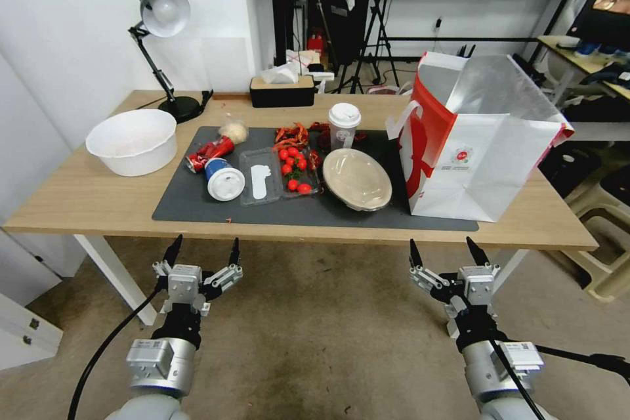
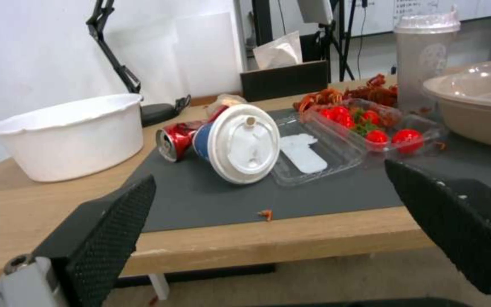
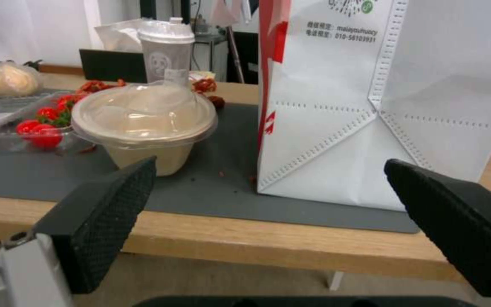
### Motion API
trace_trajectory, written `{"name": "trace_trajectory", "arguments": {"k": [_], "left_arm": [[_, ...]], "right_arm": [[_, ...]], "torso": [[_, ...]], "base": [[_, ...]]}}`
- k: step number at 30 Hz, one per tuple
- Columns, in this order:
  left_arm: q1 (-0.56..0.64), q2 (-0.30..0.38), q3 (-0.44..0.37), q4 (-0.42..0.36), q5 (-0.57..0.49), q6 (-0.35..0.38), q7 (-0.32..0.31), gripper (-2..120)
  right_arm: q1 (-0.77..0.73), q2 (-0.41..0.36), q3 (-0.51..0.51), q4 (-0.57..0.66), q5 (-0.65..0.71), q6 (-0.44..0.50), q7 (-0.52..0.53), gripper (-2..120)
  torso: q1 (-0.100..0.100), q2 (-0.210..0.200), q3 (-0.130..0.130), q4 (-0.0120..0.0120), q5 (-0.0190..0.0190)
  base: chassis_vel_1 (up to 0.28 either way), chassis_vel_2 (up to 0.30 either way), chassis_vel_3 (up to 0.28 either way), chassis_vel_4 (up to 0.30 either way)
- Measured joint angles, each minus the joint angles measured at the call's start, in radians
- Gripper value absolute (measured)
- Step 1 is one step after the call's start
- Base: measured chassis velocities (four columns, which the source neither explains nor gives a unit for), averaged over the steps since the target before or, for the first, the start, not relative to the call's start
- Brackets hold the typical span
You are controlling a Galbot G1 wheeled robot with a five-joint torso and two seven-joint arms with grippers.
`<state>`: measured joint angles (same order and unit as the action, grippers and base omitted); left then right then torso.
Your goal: Pick up the trash from the table and place it into the takeout bag.
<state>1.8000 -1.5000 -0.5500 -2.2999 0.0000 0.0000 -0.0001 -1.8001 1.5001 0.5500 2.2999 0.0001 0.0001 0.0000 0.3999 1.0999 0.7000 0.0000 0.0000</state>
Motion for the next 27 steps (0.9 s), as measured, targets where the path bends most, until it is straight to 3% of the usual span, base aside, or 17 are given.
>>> {"name": "trace_trajectory", "arguments": {"k": [8,10,11,14,20,27], "left_arm": [[-0.010,-0.005,0.000,-0.001,-0.010,0.019,0.003,100],[-0.075,-0.040,0.005,-0.024,-0.067,0.136,0.029,100],[-0.075,-0.040,0.005,-0.024,-0.067,0.136,0.029,100],[-0.157,-0.083,0.011,-0.049,-0.139,0.272,0.062,100],[-0.184,-0.092,0.009,-0.041,-0.158,0.278,0.079,100],[-0.180,-0.094,-0.007,-0.034,-0.157,0.253,0.084,100]], "right_arm": [[0.011,-0.001,0.008,0.004,0.010,-0.020,0.005,100],[0.083,-0.011,0.066,0.035,0.071,-0.135,0.043,100],[0.083,-0.011,0.066,0.035,0.071,-0.135,0.043,100],[0.175,-0.027,0.135,0.073,0.154,-0.272,0.093,100],[0.207,-0.052,0.104,0.068,0.204,-0.256,0.129,100],[0.241,-0.075,-0.039,0.003,0.335,-0.184,0.175,100]], "torso": [[0.000,0.000,0.000,0.0000,0.0003],[0.000,0.000,0.000,0.0000,0.0003],[0.000,0.000,0.000,0.0000,0.0003],[0.000,0.000,0.000,-0.0004,0.0001],[0.000,0.000,0.000,0.0000,-0.0001],[0.000,0.000,0.000,-0.0001,-0.0001]], "base": [[0.000,0.000,0.000,0.000],[0.000,0.000,0.000,0.000],[0.000,0.000,0.000,0.000],[0.000,0.000,0.000,0.000],[0.000,0.000,0.000,0.000],[0.000,0.000,0.000,0.000]]}}
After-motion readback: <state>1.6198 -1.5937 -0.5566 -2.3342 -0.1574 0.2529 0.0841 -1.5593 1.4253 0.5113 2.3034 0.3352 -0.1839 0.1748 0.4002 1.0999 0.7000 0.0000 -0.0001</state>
